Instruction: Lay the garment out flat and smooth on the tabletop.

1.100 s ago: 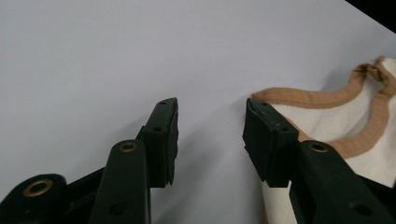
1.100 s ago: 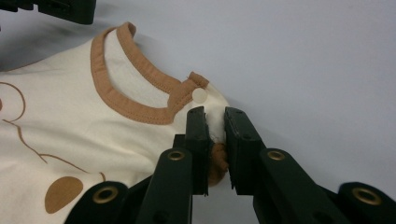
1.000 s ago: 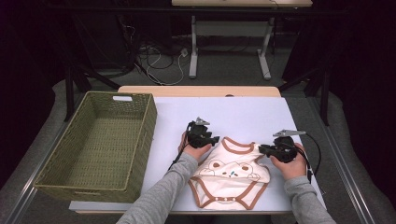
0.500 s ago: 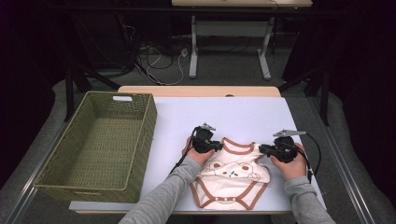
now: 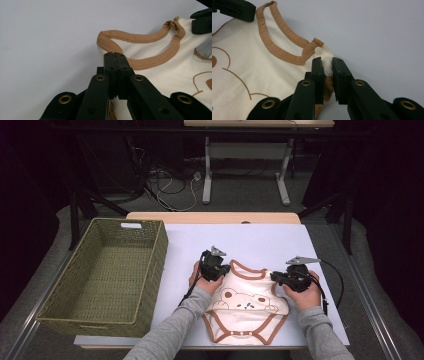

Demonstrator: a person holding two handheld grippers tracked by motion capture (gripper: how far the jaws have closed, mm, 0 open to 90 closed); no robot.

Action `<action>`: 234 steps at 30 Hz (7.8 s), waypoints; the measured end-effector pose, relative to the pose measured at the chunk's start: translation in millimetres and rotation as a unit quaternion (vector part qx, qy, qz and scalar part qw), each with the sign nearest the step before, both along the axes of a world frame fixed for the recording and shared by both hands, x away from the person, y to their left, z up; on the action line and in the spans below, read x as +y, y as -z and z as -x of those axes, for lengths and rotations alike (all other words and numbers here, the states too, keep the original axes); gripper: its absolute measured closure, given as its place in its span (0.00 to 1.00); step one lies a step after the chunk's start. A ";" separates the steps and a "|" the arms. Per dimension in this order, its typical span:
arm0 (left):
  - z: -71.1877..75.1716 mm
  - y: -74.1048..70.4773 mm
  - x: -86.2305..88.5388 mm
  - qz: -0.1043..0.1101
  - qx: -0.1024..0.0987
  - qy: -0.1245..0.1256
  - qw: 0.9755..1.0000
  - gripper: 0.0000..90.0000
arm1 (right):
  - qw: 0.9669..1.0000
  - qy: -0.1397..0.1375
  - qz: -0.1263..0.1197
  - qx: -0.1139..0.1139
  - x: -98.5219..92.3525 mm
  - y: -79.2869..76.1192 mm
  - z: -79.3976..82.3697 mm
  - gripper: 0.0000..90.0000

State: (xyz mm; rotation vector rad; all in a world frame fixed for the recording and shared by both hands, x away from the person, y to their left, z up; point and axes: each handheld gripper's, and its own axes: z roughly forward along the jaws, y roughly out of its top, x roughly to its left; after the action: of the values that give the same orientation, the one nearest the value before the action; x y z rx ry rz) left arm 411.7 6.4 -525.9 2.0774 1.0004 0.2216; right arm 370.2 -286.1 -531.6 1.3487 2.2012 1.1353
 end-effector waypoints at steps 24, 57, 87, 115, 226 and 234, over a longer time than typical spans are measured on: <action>-27.3 15.5 -0.5 0.009 -0.019 -0.008 1.000 0.71 | 1.000 0.013 0.000 0.013 -20.8 0.6 3.6 0.89; -37.0 32.7 -22.4 -0.016 0.029 0.046 0.998 0.86 | 0.999 0.029 0.002 0.015 -30.9 1.0 10.1 0.89; -34.5 -11.8 11.9 0.014 -0.004 0.011 1.000 0.97 | 1.000 0.008 0.023 0.004 -14.7 -21.5 -18.4 0.89; -57.2 -64.0 31.6 0.048 -0.075 -0.036 0.995 0.97 | 0.999 0.011 0.044 -0.025 9.3 -73.1 -74.0 0.89; -102.2 -22.4 42.0 0.030 -0.049 -0.153 0.987 0.42 | 0.991 0.089 0.065 -0.070 26.7 -44.0 -122.5 0.44; -95.8 -19.5 50.0 0.051 -0.038 -0.147 0.987 0.42 | 0.992 0.098 0.055 -0.063 15.6 -35.5 -114.6 0.41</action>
State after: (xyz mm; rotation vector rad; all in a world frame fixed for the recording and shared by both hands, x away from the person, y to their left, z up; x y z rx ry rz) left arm 507.5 56.5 -506.5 1.8109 1.2433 0.3889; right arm 484.8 -270.5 -496.1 1.3724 1.9650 0.9851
